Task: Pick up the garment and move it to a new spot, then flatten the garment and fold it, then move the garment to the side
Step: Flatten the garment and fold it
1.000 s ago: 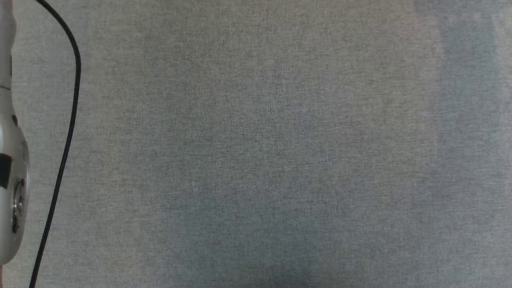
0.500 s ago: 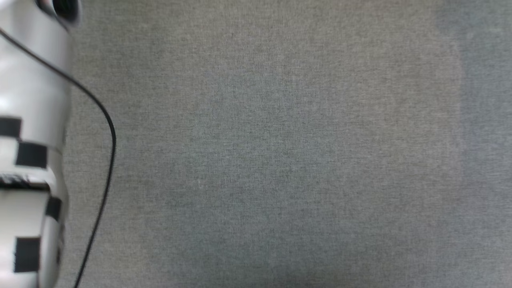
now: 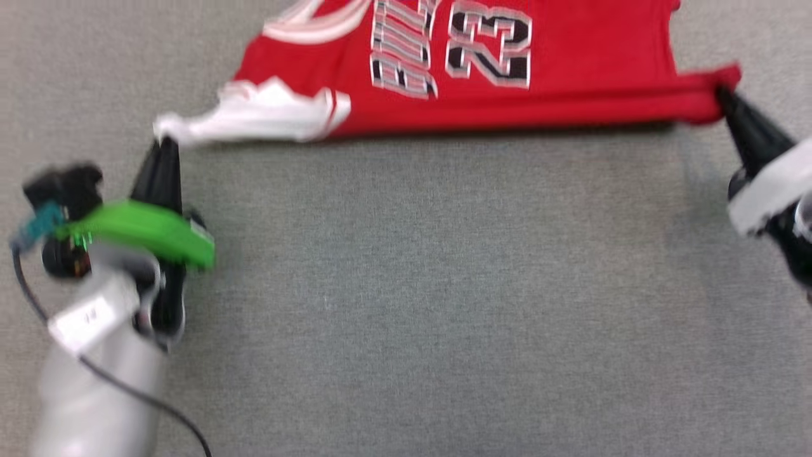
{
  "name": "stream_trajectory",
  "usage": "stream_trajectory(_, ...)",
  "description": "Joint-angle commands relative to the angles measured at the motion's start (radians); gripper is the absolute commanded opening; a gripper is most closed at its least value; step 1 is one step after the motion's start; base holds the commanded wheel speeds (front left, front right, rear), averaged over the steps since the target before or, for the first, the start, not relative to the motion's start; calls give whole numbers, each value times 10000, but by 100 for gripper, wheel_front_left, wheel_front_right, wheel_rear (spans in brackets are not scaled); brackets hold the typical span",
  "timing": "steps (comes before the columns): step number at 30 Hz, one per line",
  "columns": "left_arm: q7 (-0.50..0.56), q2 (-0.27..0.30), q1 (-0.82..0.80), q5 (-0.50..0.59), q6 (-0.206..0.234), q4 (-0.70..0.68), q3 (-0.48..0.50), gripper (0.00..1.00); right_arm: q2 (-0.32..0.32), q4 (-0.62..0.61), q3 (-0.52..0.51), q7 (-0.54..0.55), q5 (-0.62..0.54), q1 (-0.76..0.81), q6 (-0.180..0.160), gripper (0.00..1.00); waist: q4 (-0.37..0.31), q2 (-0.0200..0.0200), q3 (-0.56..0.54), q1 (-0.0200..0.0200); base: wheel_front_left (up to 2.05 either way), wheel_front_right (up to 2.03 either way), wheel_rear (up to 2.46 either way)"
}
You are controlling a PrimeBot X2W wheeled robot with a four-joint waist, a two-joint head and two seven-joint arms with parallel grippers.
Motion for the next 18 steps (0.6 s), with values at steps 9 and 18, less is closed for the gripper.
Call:
stream_trajectory(9, 641, 89, 4646, -644, 1524, -3492, 491, 0, -179, -717, -1250, -203, -486, 3380, -23, 0, 64, 0, -1899, 1, 0, 0, 0)
stream_trajectory(18, 1537, 143, 7383, -800, 2607, -5502, 483, 0, 575, -2158, -3356, 663, -1706, 6559, -23, 0, 182, 0, -2911, 1, 0, 0, 0)
